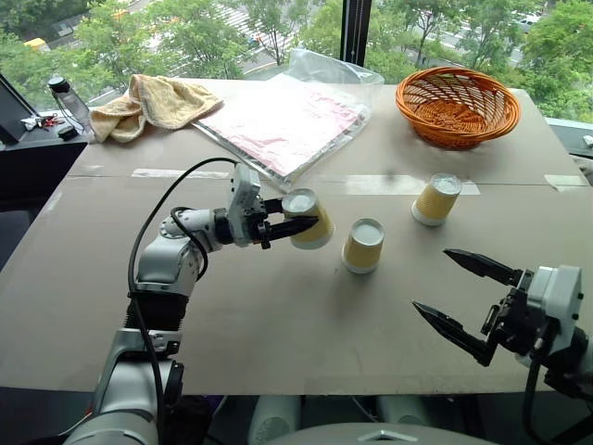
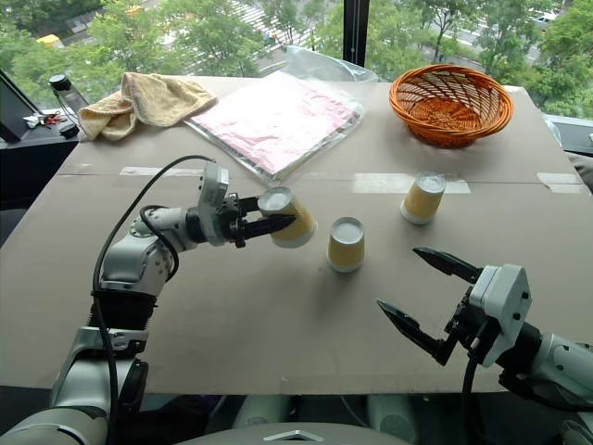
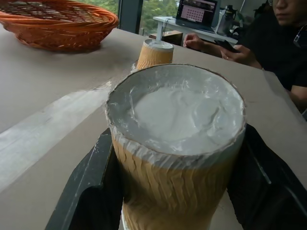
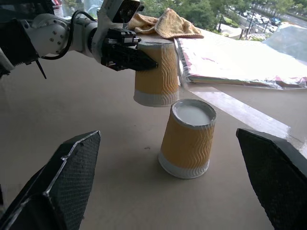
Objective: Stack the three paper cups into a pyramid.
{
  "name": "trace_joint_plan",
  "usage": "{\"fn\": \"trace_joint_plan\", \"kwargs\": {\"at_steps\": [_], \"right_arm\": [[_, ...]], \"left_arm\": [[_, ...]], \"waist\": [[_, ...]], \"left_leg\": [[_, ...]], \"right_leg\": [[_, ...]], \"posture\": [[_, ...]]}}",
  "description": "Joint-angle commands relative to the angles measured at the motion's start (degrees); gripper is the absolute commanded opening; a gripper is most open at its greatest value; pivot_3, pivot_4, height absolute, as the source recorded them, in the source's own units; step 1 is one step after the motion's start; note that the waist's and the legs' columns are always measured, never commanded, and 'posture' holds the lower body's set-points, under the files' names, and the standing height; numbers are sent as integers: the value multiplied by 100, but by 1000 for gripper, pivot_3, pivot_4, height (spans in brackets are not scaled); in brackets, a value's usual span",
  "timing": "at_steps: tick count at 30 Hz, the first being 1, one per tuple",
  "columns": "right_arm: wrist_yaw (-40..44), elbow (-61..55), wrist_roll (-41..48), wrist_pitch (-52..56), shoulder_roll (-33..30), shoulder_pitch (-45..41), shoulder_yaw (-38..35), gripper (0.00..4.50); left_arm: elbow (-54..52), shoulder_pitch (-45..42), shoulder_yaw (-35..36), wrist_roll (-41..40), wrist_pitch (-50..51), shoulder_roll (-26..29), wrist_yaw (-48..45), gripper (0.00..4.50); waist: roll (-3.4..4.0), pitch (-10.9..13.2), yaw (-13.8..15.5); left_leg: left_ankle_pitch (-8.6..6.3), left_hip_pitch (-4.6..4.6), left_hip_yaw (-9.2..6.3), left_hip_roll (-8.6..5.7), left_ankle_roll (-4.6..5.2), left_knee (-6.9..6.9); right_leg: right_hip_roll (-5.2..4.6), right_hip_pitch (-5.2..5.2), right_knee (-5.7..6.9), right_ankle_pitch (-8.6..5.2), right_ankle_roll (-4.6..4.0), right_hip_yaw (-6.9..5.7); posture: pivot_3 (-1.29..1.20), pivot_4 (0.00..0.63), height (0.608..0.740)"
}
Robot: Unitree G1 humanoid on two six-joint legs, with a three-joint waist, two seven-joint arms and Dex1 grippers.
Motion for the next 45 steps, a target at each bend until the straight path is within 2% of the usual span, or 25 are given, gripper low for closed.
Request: {"fn": "trace_joint_plan", "kwargs": {"at_steps": [1, 9, 19, 20, 21, 22, 23, 24, 25, 31, 36, 40, 45], "right_arm": [[134, -221, 80, -273, 1, 221, -255, 4500], [-9, -284, -94, -400, 55, 404, -101, 4500], [-104, -320, -165, -455, 70, 475, -73, 4500], [-105, -309, -177, -460, 71, 478, -79, 4500], [-102, -296, -182, -466, 71, 477, -91, 4500], [-154, -273, -199, -445, 72, 431, -98, 4500], [-202, -247, -196, -416, 69, 388, -109, 4500], [-272, -228, -170, -360, 60, 328, -105, 4500], [-404, -190, -100, -255, 48, 199, -98, 4500], [-1432, 694, -503, 676, -103, -1250, 336, 4500], [-1999, 2208, -1312, 1073, -79, -2931, 973, 4500], [-2246, 3723, -1701, 1156, 223, -4245, 1324, 4500], [-2310, 4936, -1985, 981, 544, -5047, 1389, 4500]], "left_arm": [[-109, 60, -222, 308, -598, -19, -232, 2200], [347, 262, -571, 948, -1476, -128, -253, 2200], [658, 283, -608, 1004, -1684, -317, -361, 2200], [714, 276, -609, 1007, -1719, -328, -390, 2985], [757, 273, -602, 1007, -1758, -342, -396, 3187], [861, 260, -570, 1020, -1841, -373, -367, 3204], [936, 255, -545, 1036, -1905, -398, -338, 3902], [1018, 247, -514, 1051, -1959, -413, -307, 4347], [1063, 260, -471, 1020, -1944, -400, -313, 4473], [691, 652, -90, 580, -1676, -152, -424, 4473], [-401, 1534, 317, 9, -1209, 282, -579, 4473], [-1595, 2381, 739, -559, -635, 637, -407, 4473], [-2616, 2858, 931, -847, -110, 822, 57, 4473]], "waist": [[0, -1, -4], [0, -1, 0], [2, -5, 16], [2, -6, 16], [3, -6, 16], [3, -6, 15], [3, -6, 11], [2, -6, 8], [2, -6, 4], [1, -6, -35], [6, -3, -61], [13, 2, -6], [19, 8, 22]], "left_leg": [[0, 5, 2, 0, 0, 1], [0, 18, 10, 0, 0, -1], [-1, 56, 10, 0, 1, -2], [-1, 60, 11, 0, 1, -2], [-1, 61, 11, 0, 1, -2], [-1, 63, 11, 0, 1, -2], [-1, 64, 11, 0, 1, -2], [-1, 64, 11, 0, 1, -2], [-1, 64, 11, 0, 1, -2], [-1, 69, 15, 1, 1, -3], [-1, 67, 23, 3, 1, -11], [-1, 56, 22, 4, 1, -20], [-1, 55, 24, 3, 1, -19]], "right_leg": [[0, 4, 0, 0, 0, 2], [0, 14, -1, -1, -1, 11], [0, 52, -6, -2, 0, 11], [0, 55, -6, -2, 0, 11], [0, 56, -6, -2, 0, 12], [0, 58, -6, -2, 0, 12], [0, 60, -6, -2, 0, 12], [0, 60, -6, -2, 0, 11], [0, 60, -6, -2, 0, 11], [0, 59, -6, -1, -2, 16], [-2, 52, -8, -2, -3, 22], [-2, 40, -8, -2, -3, 20], [-4, 39, -10, -2, -3, 19]], "posture": [[0, 150, 740], [0, 150, 740], [0, 150, 740], [0, 150, 740], [0, 150, 740], [0, 150, 740], [0, 150, 740], [0, 150, 740], [0, 150, 740], [0, 150, 740], [0, 150, 740], [0, 150, 740], [0, 150, 740]]}}
